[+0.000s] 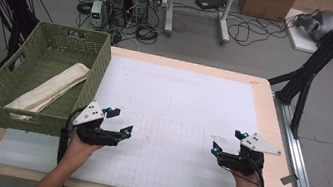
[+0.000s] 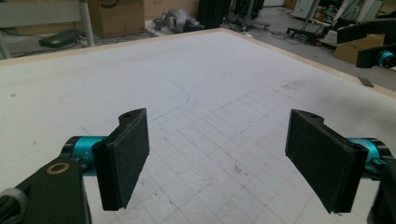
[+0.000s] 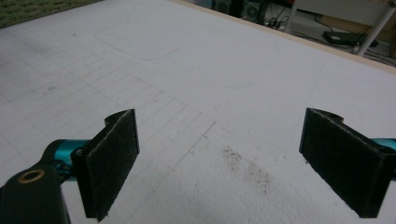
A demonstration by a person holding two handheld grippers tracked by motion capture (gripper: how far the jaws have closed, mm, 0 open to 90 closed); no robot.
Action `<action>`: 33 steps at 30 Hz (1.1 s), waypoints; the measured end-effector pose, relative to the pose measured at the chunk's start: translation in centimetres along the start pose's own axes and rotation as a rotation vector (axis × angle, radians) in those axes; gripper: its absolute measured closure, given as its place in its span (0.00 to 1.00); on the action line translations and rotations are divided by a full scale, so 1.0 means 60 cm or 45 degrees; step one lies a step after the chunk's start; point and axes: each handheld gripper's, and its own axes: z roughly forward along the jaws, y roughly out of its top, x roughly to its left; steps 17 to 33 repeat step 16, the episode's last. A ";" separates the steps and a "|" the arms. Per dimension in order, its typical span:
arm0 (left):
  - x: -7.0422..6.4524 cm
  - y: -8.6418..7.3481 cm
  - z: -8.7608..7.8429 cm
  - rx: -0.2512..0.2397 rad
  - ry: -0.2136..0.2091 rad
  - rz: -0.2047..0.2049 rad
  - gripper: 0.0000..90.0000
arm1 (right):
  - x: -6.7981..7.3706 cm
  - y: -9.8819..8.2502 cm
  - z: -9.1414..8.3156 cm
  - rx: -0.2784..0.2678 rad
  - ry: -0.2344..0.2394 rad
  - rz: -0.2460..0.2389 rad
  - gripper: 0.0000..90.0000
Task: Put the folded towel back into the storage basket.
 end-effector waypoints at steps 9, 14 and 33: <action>-0.003 -0.004 0.002 0.013 -0.006 0.007 0.25 | -0.001 -0.010 -0.002 -0.005 -0.007 0.017 0.13; -0.001 -0.005 0.002 0.014 0.006 0.004 0.25 | 0.000 -0.012 0.002 0.003 -0.001 0.023 0.13; 0.000 -0.005 0.003 0.019 0.004 0.006 0.25 | 0.000 -0.012 0.002 0.006 -0.004 0.018 0.13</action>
